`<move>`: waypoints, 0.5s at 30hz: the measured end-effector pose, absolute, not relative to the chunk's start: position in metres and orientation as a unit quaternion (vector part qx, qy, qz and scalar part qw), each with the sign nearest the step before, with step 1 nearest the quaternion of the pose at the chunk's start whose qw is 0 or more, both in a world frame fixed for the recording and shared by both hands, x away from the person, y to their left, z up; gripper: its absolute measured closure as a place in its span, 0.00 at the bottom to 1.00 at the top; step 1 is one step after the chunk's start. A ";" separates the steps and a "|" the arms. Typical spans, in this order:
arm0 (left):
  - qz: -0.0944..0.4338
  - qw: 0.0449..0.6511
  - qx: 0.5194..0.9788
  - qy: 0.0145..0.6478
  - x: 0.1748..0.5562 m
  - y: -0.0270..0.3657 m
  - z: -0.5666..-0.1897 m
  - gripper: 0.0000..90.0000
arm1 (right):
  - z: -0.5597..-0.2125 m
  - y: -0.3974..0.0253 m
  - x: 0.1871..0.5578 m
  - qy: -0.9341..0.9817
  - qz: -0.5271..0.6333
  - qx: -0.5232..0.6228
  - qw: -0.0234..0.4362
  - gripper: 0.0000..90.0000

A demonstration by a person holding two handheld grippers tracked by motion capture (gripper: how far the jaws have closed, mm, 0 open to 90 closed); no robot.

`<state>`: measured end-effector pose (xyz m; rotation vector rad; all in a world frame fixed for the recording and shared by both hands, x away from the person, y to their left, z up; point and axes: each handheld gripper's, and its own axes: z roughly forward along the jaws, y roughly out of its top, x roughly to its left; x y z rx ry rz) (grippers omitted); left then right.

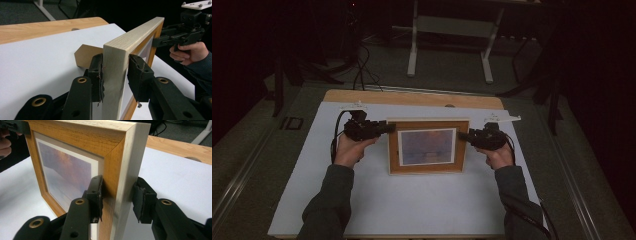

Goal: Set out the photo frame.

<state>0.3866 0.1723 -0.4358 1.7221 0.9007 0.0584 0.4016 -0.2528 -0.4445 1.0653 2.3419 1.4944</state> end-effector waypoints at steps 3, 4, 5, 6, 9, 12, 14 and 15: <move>0.024 0.565 0.731 0.382 0.386 0.172 -0.436 0.73 | -0.444 -0.253 0.401 0.785 0.500 0.357 0.084 0.70; 0.023 0.565 0.731 0.383 0.387 0.172 -0.436 0.73 | -0.444 -0.253 0.399 0.786 0.498 0.357 0.083 0.70; 0.023 0.565 0.731 0.383 0.387 0.172 -0.436 0.73 | -0.444 -0.253 0.399 0.787 0.497 0.357 0.084 0.70; 0.023 0.565 0.731 0.383 0.387 0.172 -0.436 0.73 | -0.444 -0.253 0.398 0.787 0.496 0.357 0.084 0.70; 0.021 0.566 0.730 0.383 0.387 0.172 -0.437 0.73 | -0.443 -0.254 0.397 0.788 0.495 0.356 0.084 0.70; 0.019 0.566 0.730 0.383 0.387 0.172 -0.437 0.73 | -0.443 -0.254 0.396 0.789 0.494 0.356 0.083 0.70; 0.017 0.567 0.729 0.383 0.387 0.172 -0.438 0.73 | -0.443 -0.254 0.396 0.789 0.494 0.355 0.083 0.70; 0.016 0.568 0.728 0.383 0.387 0.172 -0.438 0.73 | -0.443 -0.254 0.396 0.789 0.494 0.354 0.083 0.70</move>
